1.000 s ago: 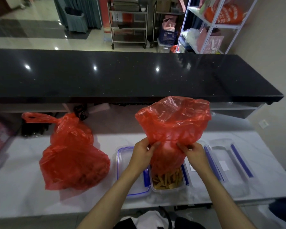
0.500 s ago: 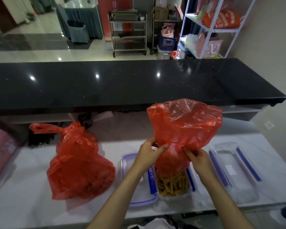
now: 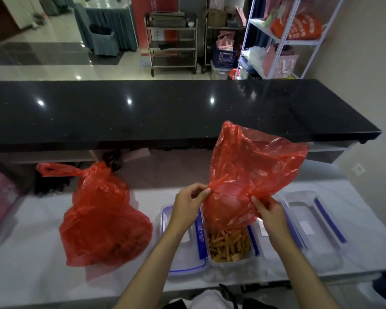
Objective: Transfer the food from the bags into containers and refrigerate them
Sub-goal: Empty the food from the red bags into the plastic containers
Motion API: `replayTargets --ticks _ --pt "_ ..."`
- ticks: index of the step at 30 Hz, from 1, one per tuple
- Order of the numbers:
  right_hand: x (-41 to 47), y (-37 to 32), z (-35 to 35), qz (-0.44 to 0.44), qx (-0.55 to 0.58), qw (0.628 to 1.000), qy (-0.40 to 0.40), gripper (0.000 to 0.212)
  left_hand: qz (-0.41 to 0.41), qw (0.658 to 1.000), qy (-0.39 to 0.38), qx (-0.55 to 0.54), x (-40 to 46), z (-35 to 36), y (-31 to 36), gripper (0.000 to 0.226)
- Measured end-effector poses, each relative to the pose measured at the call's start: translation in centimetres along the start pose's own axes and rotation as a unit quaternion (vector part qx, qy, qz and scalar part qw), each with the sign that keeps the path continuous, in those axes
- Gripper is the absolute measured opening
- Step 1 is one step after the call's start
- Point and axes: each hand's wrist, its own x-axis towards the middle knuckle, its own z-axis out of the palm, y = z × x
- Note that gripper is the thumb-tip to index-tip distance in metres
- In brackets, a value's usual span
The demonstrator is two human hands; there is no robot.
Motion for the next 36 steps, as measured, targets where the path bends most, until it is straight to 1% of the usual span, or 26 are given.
replayTargets --ticks 3,9,14,18,22,26,29,36 --pt "-0.1 -0.2 0.1 -0.004 0.004 1.0 0.001 0.018 0.002 1.0 -0.003 0.003 0.1 -0.2 0.4 0.014" --pt "-0.8 0.0 0.1 -0.009 0.004 1.0 0.005 0.038 0.021 1.0 0.014 -0.011 -0.4 -0.5 0.6 0.016" --pt "-0.8 -0.6 0.4 -0.019 0.008 1.0 0.012 0.028 0.024 0.999 0.03 -0.026 -0.5 -0.8 1.0 0.016" --pt "-0.9 -0.4 0.4 -0.023 0.017 0.999 0.016 0.032 0.024 0.999 0.031 -0.024 -0.9 -1.0 0.8 0.015" --pt "-1.2 -0.7 0.5 -0.025 0.032 0.999 0.016 0.023 0.035 0.998 0.03 -0.041 -1.2 -1.0 1.5 0.016" --pt "-1.1 -1.0 0.6 -0.028 0.038 0.998 0.031 0.029 0.048 0.996 0.035 -0.061 -1.4 -1.1 2.2 0.019" --pt "-1.1 -1.1 0.6 -0.027 0.039 0.998 0.039 0.025 0.049 0.997 0.033 -0.059 -1.3 -1.1 2.3 0.017" --pt "-1.2 -0.6 0.3 -0.03 0.051 0.997 0.045 0.027 0.018 0.996 0.05 -0.072 -1.3 -1.5 1.7 0.015"
